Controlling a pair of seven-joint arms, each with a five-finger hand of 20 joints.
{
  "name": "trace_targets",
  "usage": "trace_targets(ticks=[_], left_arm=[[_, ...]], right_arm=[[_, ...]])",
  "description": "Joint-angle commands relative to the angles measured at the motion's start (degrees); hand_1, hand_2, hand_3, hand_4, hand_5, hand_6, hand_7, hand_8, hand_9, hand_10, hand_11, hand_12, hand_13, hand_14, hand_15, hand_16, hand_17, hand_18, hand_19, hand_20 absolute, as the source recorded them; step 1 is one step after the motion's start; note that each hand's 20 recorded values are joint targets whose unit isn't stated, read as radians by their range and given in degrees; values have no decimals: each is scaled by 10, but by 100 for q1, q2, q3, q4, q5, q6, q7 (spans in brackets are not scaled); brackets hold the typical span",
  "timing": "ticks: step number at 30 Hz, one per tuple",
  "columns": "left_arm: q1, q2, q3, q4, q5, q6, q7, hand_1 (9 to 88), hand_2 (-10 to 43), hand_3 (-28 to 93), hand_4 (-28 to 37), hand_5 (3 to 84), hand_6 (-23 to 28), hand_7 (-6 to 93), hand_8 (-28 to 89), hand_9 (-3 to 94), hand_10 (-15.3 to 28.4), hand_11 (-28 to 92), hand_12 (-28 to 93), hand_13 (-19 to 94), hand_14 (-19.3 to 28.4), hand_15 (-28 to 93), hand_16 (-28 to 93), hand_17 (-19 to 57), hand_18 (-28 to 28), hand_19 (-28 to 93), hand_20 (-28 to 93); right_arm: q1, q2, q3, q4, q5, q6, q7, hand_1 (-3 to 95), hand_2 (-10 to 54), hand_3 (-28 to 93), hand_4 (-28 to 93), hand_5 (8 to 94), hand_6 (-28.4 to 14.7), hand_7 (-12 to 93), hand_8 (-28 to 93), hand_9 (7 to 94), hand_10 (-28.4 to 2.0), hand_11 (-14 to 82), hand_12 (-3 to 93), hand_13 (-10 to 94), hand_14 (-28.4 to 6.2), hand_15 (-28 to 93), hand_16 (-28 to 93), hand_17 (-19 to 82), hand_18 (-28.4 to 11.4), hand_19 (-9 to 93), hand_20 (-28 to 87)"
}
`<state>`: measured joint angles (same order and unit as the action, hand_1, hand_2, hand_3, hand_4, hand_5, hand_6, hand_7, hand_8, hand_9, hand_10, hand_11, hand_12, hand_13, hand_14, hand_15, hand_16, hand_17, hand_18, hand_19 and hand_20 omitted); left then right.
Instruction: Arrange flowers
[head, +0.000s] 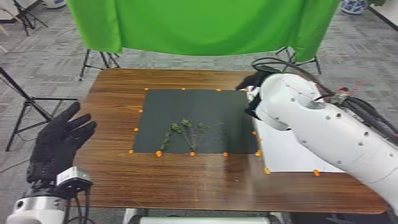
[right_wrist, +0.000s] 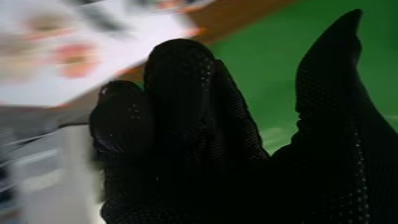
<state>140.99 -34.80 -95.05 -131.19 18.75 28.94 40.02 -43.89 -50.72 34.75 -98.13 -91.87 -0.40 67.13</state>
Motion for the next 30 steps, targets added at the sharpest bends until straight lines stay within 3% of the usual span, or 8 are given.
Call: trace_targets(ticks=[1, 8, 15, 17, 20, 26, 27, 30], left_arm=[[-101, -189, -18, -42, 194, -114, -209, 304, 70, 660, -210, 370, 95, 109, -82, 332, 191, 284, 103, 216, 253, 545, -124, -81, 227, 469, 69], [-56, -205, -33, -49, 160, -109, -180, 304, 70, 660, -210, 370, 95, 110, -83, 332, 191, 285, 104, 216, 254, 545, -125, -81, 226, 468, 69], [-266, -285, 17, -19, 298, -227, -394, 304, 70, 660, -210, 370, 94, 110, -83, 332, 190, 286, 103, 216, 254, 545, -125, -81, 226, 468, 69], [-259, -222, 49, -23, 272, -178, -294, 304, 71, 659, -210, 370, 94, 110, -83, 332, 191, 285, 103, 216, 254, 546, -125, -81, 226, 468, 70], [-265, -308, 14, -19, 294, -206, -404, 304, 70, 659, -209, 370, 94, 109, -83, 332, 191, 285, 103, 216, 254, 545, -125, -81, 225, 467, 69], [-300, -277, 64, -3, 263, -223, -345, 304, 70, 659, -209, 370, 95, 109, -83, 331, 191, 284, 103, 216, 254, 545, -125, -81, 225, 467, 70], [-312, -196, 98, 2, 201, -210, -256, 304, 70, 660, -209, 370, 95, 109, -83, 331, 191, 284, 103, 216, 254, 545, -125, -81, 225, 467, 70], [-363, -174, 134, 11, 180, -218, -232, 304, 70, 659, -209, 370, 95, 108, -83, 332, 191, 285, 103, 216, 254, 546, -125, -81, 225, 467, 70]], right_arm=[[-185, 322, 87, 322, 231, 27, 282, 330, -14, 672, -194, 505, -127, 112, -76, 572, -253, 165, 146, 744, -121, 705, 105, 640, -90, 932, 51], [-347, 171, 76, 365, 179, -20, 261, 333, -15, 686, -200, 512, -123, 123, -79, 578, -246, 168, 146, 745, -121, 706, 103, 637, -94, 932, 58], [-245, -25, -39, 527, 114, -83, 339, 335, -15, 687, -204, 516, -119, 127, -82, 584, -242, 169, 144, 749, -119, 704, 102, 639, -95, 932, 59], [-219, -10, -109, 523, 49, -23, 355, 336, -15, 686, -204, 517, -118, 128, -82, 586, -243, 169, 144, 751, -120, 704, 103, 640, -96, 932, 61], [-256, 2, -74, 536, 160, -41, 314, 337, -15, 685, -205, 518, -119, 128, -83, 589, -244, 170, 144, 755, -119, 703, 102, 640, -96, 932, 65], [-109, -123, -308, 786, 93, -132, 347, 339, -16, 685, -203, 519, -118, 130, -83, 589, -243, 169, 144, 755, -116, 706, 102, 642, -94, 932, 68], [-106, -148, -327, 817, 72, -145, 357, 342, -18, 686, -203, 519, -118, 130, -83, 589, -242, 170, 144, 755, -116, 706, 102, 642, -94, 932, 68], [-75, -213, -389, 927, 62, -182, 401, 349, -26, 690, -204, 519, -118, 131, -83, 590, -240, 171, 144, 755, -114, 707, 102, 644, -93, 932, 69]])
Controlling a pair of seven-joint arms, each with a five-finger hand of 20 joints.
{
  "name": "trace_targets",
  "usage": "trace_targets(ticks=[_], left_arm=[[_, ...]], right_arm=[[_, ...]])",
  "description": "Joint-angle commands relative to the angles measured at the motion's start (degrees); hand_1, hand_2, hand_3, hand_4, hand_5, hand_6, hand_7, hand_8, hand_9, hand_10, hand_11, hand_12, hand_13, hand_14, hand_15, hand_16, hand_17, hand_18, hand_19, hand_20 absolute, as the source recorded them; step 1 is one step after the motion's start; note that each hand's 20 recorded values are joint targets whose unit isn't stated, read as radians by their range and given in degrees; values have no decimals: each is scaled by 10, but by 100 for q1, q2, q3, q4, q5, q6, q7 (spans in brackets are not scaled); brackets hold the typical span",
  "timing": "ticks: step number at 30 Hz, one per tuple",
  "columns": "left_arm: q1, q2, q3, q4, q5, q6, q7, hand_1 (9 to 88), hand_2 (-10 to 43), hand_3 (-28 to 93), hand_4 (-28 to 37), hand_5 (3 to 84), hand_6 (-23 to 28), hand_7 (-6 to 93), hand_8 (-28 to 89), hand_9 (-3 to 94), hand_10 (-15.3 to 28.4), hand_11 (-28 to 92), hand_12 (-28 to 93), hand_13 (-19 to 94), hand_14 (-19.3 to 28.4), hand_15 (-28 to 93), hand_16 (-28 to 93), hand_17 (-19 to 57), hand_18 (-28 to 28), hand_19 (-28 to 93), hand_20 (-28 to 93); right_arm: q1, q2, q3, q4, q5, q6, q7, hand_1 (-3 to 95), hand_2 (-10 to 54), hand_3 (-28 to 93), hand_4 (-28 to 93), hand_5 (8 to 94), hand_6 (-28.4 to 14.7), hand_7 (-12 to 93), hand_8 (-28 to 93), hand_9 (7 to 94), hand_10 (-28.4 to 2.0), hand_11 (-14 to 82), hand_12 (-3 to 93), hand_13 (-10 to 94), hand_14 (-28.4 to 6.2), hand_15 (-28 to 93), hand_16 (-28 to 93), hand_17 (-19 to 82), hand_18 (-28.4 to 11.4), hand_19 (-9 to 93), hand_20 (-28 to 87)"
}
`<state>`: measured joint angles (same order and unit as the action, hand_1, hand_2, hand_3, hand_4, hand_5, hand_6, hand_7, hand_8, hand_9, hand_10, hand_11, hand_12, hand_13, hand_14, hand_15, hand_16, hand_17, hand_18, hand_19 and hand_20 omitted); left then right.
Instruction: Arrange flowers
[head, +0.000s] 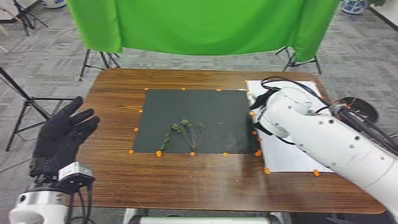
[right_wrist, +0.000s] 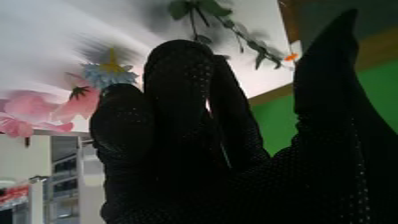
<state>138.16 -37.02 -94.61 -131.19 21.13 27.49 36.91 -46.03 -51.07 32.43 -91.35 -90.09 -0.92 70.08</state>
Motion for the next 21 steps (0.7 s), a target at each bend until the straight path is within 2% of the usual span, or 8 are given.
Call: trace_targets(ticks=[1, 7, 9, 13, 14, 15, 18, 21], left_arm=[[-77, 74, 93, 12, -76, -67, 107, 304, 70, 659, -209, 370, 95, 108, -83, 332, 191, 285, 104, 216, 254, 546, -125, -81, 225, 467, 70], [-88, 74, 93, 29, -79, -82, 122, 305, 70, 659, -210, 370, 95, 108, -82, 332, 191, 285, 103, 216, 254, 546, -125, -81, 226, 467, 70], [-131, 18, 93, 43, 2, -117, 27, 304, 70, 659, -210, 370, 95, 108, -82, 332, 191, 285, 103, 216, 254, 546, -125, -81, 226, 467, 70], [-146, -36, 74, 49, 58, -150, -33, 305, 70, 658, -209, 370, 95, 108, -82, 332, 191, 285, 104, 216, 254, 546, -125, -82, 226, 468, 71], [-150, -38, 70, 49, 70, -152, -46, 305, 71, 658, -209, 370, 95, 108, -82, 332, 191, 285, 103, 216, 254, 546, -125, -82, 226, 467, 71], [-148, 12, 79, 51, 25, -135, -8, 305, 71, 658, -210, 370, 95, 108, -82, 332, 191, 285, 103, 216, 254, 546, -125, -82, 226, 468, 71], [-138, -32, 66, 46, 52, -141, -28, 304, 71, 658, -209, 370, 95, 108, -82, 333, 191, 286, 103, 216, 254, 545, -125, -81, 225, 467, 71], [-139, -90, 61, 47, 104, -163, -80, 305, 71, 657, -210, 370, 95, 109, -82, 333, 191, 286, 103, 216, 254, 546, -125, -81, 225, 467, 71]], right_arm=[[137, -217, -148, 294, -125, -187, 131, 349, -26, 690, -205, 519, -118, 131, -83, 589, -240, 171, 145, 755, -114, 707, 102, 644, -93, 932, 69], [237, -275, -414, 470, -272, -260, 188, 350, -27, 692, -206, 524, -115, 134, -84, 601, -234, 181, 147, 757, -113, 708, 101, 645, -95, 932, 72], [251, -261, -520, 508, -340, -235, 213, 356, -28, 691, -207, 535, -114, 138, -85, 614, -231, 192, 150, 760, -111, 708, 102, 648, -93, 932, 72], [214, -262, -607, 602, -418, -268, 274, 385, -32, 690, -212, 571, -102, 157, -88, 645, -216, 214, 154, 764, -105, 707, 102, 650, -93, 932, 73], [206, -245, -658, 614, -465, -182, 287, 392, -33, 692, -214, 581, -98, 163, -90, 654, -212, 220, 155, 768, -102, 704, 102, 651, -92, 932, 74], [195, -232, -683, 631, -491, -166, 283, 397, -35, 696, -216, 590, -96, 168, -92, 663, -210, 225, 155, 772, -99, 703, 103, 652, -92, 932, 75], [186, -203, -728, 672, -534, -134, 308, 436, -38, 704, -227, 623, -84, 186, -97, 701, -189, 244, 158, 788, -87, 694, 106, 658, -89, 932, 82], [176, -159, -791, 695, -664, -79, 298, 536, -56, 659, -256, 698, -63, 221, 49, 787, -145, 240, 203, 825, -61, 665, 122, 662, -90, 932, 111]])
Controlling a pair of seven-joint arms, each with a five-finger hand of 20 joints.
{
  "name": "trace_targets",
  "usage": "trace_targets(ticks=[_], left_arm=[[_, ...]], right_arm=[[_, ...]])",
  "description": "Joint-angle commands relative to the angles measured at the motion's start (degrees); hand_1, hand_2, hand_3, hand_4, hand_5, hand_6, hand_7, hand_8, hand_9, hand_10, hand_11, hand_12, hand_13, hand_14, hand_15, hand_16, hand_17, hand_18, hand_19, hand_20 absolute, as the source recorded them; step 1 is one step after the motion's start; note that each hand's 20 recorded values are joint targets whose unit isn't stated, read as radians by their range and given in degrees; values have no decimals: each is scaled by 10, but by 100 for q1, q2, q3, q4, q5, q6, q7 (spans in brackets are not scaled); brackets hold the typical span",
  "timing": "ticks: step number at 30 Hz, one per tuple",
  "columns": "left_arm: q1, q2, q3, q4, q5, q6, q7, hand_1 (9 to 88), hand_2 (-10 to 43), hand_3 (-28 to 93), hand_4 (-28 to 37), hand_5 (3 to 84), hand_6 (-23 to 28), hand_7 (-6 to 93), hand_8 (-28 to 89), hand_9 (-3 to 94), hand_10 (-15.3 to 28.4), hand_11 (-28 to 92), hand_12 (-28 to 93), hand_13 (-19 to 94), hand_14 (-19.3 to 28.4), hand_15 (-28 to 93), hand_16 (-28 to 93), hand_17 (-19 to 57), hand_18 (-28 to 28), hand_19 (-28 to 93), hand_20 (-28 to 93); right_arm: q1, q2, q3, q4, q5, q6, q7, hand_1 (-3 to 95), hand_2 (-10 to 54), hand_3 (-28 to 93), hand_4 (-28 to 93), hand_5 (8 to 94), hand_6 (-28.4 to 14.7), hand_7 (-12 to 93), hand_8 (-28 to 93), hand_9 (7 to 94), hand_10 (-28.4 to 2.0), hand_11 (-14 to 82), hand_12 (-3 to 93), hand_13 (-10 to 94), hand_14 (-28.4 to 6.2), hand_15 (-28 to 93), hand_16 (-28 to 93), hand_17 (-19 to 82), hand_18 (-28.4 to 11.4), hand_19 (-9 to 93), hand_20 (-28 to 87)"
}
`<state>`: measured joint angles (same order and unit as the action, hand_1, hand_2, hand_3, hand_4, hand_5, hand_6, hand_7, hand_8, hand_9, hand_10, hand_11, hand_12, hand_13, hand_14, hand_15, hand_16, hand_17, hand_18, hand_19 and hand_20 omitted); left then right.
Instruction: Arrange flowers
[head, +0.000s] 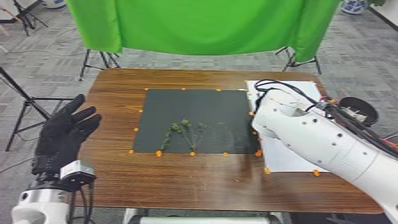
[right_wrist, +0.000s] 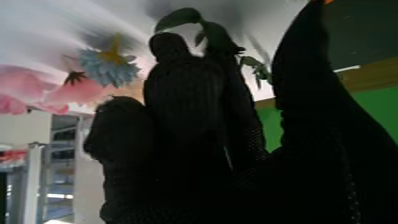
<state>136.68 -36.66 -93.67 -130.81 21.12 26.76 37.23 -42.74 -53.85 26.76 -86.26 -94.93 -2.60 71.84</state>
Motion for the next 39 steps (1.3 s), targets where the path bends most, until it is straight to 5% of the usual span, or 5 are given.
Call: trace_targets(ticks=[1, 10, 27, 37, 39], left_arm=[[14, -138, -29, 11, 109, -101, -102, 305, 71, 657, -210, 370, 95, 109, -82, 333, 191, 286, 103, 216, 254, 546, -125, -81, 225, 467, 70], [11, -296, -59, 4, 219, -133, -237, 304, 71, 658, -211, 370, 95, 110, -82, 333, 191, 286, 102, 216, 254, 546, -125, -81, 225, 467, 70], [317, -83, -138, -85, -31, 5, -5, 303, 70, 659, -210, 370, 95, 109, -82, 332, 192, 284, 103, 216, 254, 545, -125, -81, 225, 467, 71], [546, 194, -161, -133, -280, 120, 362, 302, 70, 658, -210, 370, 95, 108, -82, 332, 191, 283, 103, 216, 254, 545, -125, -81, 225, 466, 71], [568, 184, -187, -151, -270, 147, 328, 302, 70, 658, -210, 370, 95, 108, -82, 332, 191, 284, 104, 216, 254, 544, -125, -81, 225, 466, 71]], right_arm=[[-143, 157, -293, 168, -246, 194, 127, 554, -61, 661, -264, 716, -54, 229, 67, 811, -134, 222, 231, 831, -56, 659, 125, 665, -91, 932, 119], [-87, 331, -418, 54, -527, 469, 63, 596, -60, 681, -280, 777, -35, 249, 107, 879, -118, 218, 263, 868, -33, 636, 141, 675, -88, 932, 165], [304, 734, -318, -669, -890, 843, -106, 597, -68, 719, -282, 815, -52, 220, 159, 900, -122, 262, 259, 891, -23, 639, 156, 686, -93, 932, 234], [289, 681, -121, -1148, -1056, 789, -300, 598, -77, 728, -280, 828, -56, 203, 174, 910, -120, 265, 259, 901, -22, 636, 159, 694, -98, 932, 258], [190, 651, 9, -1276, -1075, 732, -322, 598, -78, 728, -278, 830, -57, 201, 177, 911, -121, 265, 260, 902, -22, 636, 159, 695, -99, 932, 260]])
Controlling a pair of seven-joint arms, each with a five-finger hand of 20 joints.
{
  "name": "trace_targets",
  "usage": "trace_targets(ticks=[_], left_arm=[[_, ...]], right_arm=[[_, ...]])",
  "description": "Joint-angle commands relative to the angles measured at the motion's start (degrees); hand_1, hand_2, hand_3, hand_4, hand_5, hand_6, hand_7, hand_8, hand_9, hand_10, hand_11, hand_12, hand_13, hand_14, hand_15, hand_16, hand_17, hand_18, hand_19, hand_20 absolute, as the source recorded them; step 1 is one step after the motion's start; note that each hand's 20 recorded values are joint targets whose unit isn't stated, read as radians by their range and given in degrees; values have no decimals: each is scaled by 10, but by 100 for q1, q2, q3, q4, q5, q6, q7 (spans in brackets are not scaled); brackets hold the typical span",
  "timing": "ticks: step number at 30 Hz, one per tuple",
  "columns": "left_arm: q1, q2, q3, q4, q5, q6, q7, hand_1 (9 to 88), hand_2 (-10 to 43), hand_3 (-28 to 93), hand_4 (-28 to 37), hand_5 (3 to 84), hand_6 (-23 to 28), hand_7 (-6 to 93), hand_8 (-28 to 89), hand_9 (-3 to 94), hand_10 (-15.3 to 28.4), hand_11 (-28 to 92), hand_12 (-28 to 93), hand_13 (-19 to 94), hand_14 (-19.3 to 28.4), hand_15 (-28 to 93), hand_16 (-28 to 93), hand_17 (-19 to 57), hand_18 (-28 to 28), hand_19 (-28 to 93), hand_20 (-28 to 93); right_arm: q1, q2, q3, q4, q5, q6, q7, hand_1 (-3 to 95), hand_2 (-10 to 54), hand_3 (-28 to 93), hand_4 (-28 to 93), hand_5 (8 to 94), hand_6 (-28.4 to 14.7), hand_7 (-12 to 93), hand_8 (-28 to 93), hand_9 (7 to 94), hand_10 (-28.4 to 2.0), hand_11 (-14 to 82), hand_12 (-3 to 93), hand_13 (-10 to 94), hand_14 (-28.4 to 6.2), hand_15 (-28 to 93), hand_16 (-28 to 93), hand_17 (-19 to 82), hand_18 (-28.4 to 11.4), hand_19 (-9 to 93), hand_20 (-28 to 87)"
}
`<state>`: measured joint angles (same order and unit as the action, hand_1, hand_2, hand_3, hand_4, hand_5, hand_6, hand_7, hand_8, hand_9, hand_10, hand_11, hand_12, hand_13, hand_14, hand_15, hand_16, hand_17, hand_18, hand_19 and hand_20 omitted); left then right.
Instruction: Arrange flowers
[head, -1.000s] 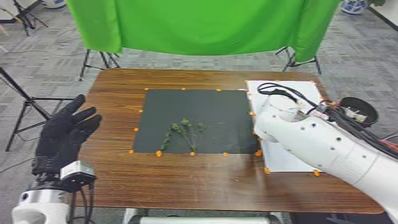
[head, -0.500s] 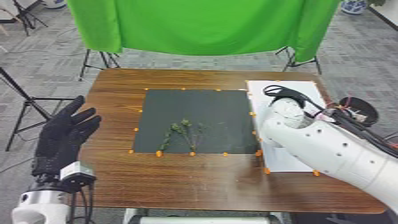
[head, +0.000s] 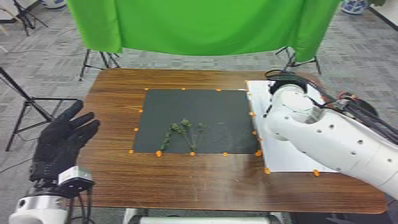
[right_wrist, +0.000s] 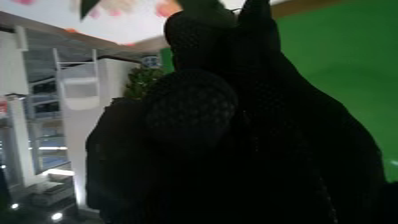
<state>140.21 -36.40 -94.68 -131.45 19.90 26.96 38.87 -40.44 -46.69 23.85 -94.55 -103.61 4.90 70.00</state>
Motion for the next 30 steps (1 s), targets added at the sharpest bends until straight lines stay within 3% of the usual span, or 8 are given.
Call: trace_targets(ticks=[1, 4, 8, 14, 20, 21, 22, 30], left_arm=[[219, 212, -72, -85, -198, 138, 242, 302, 70, 658, -210, 370, 95, 108, -82, 332, 191, 284, 104, 216, 254, 544, -125, -81, 225, 466, 71], [250, 173, -102, -98, -132, 130, 166, 303, 70, 658, -210, 370, 95, 108, -82, 332, 192, 284, 103, 216, 254, 544, -124, -81, 225, 466, 71], [286, 238, -101, -105, -190, 159, 241, 303, 71, 657, -210, 370, 95, 109, -82, 332, 192, 284, 103, 216, 254, 544, -124, -81, 225, 466, 71], [302, 104, -174, -99, -57, 105, 89, 303, 70, 658, -210, 370, 95, 109, -82, 332, 192, 284, 103, 216, 254, 544, -125, -81, 225, 466, 71], [314, 161, -126, -96, -104, 105, 174, 303, 70, 657, -209, 370, 95, 109, -83, 332, 191, 284, 103, 216, 254, 545, -125, -81, 225, 467, 71], [272, 114, -129, -93, -38, 91, 68, 303, 70, 657, -209, 370, 95, 109, -83, 332, 191, 283, 103, 216, 254, 545, -125, -81, 225, 467, 71], [267, 146, -110, -90, -75, 102, 137, 303, 70, 658, -209, 370, 95, 109, -83, 332, 191, 283, 103, 216, 254, 545, -124, -81, 225, 466, 71], [200, -28, -146, -81, 98, 34, -117, 303, 69, 658, -208, 370, 95, 108, -82, 332, 191, 284, 104, 216, 254, 545, -125, -81, 225, 467, 71]], right_arm=[[-76, -74, 358, -517, -217, -33, -156, 599, -79, 729, -277, 831, -58, 199, 178, 912, -120, 264, 260, 902, -23, 636, 160, 695, -100, 932, 262], [-305, -75, 533, -777, -292, -73, -160, 597, -81, 731, -273, 835, -59, 194, 182, 915, -121, 265, 260, 906, -22, 635, 160, 698, -102, 932, 267], [-597, -113, 692, -1077, -321, -162, -185, 597, -84, 733, -270, 840, -61, 186, 188, 918, -122, 266, 259, 909, -21, 633, 161, 701, -104, 932, 274], [-1119, -203, 867, -1541, -394, -315, -222, 597, -88, 735, -265, 844, -63, 180, 194, 921, -123, 265, 260, 911, -21, 632, 163, 704, -105, 932, 277], [-1363, -336, 741, -1709, -504, -383, -283, 598, -90, 734, -263, 846, -63, 175, 197, 922, -124, 265, 260, 913, -21, 630, 165, 705, -107, 932, 283], [-1402, -335, 708, -1731, -528, -393, -257, 598, -90, 734, -262, 847, -63, 174, 198, 923, -124, 264, 260, 914, -21, 630, 165, 705, -108, 932, 283], [-1400, -344, 661, -1728, -544, -405, -276, 598, -90, 734, -262, 847, -63, 174, 198, 923, -124, 264, 260, 913, -21, 630, 165, 705, -108, 932, 283], [-1578, -452, 499, -1676, -465, -498, -278, 597, -89, 732, -259, 852, -63, 167, 189, 922, -125, 264, 259, 914, -25, 628, 168, 702, -110, 932, 283]])
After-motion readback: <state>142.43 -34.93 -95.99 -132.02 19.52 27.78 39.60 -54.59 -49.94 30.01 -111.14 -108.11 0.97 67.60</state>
